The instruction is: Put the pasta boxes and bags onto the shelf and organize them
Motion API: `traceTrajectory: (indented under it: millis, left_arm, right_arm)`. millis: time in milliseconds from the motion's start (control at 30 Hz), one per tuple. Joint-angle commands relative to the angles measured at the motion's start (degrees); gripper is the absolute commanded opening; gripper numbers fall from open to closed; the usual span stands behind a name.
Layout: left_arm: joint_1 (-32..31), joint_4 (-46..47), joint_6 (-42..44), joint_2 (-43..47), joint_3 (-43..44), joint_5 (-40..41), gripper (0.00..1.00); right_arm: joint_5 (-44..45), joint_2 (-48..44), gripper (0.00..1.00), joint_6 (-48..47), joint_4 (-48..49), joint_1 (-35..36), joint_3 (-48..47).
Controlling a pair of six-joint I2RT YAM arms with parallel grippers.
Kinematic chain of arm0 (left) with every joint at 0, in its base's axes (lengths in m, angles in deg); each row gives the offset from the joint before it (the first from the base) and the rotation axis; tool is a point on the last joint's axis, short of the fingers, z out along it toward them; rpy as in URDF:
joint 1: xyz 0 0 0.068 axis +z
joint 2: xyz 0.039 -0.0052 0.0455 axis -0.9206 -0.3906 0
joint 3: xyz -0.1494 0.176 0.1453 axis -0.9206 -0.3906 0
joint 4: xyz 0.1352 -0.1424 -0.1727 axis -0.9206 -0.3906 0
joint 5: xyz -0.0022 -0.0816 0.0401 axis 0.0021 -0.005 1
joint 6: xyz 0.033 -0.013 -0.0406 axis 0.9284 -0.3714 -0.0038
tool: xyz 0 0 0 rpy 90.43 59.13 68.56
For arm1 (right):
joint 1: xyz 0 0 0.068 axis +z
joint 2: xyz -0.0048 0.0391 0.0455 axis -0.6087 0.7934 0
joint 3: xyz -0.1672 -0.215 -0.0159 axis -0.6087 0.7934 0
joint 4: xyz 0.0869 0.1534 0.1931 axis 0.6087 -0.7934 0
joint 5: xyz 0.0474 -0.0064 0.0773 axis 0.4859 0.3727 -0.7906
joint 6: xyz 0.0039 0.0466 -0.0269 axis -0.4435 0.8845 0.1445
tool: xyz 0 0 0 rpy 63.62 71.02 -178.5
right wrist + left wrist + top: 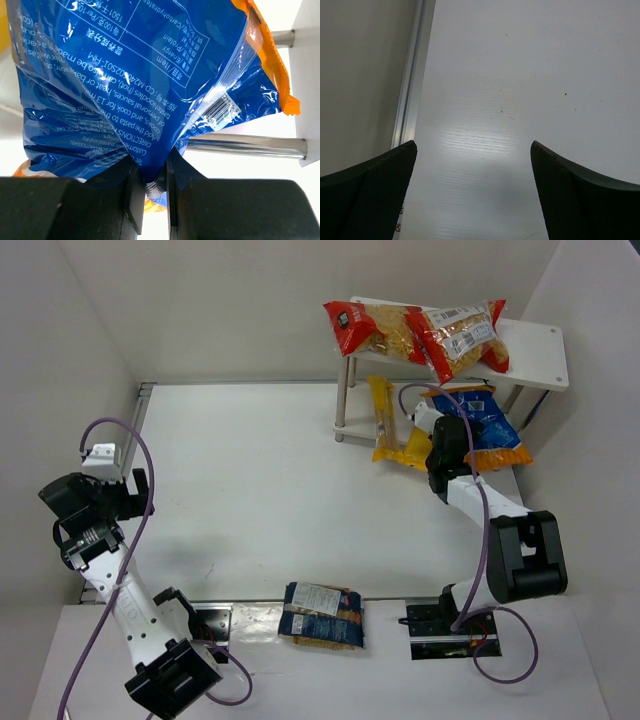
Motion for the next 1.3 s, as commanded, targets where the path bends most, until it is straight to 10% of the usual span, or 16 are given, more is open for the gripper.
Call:
traceTrajectory:
  millis: [0, 1267]
  left_arm:
    - [0.49, 0.43, 0.73, 0.64, 1.21, -1.2, 1.0]
    - [1.55, -0.09, 1.25, 1.17, 1.21, -1.2, 1.0]
  right_arm:
    - [2.14, 0.1, 0.0, -2.67, 15.19, -1.05, -1.56]
    - [20.87, 21.99, 0.0, 0.32, 34.0, 3.34, -11.75]
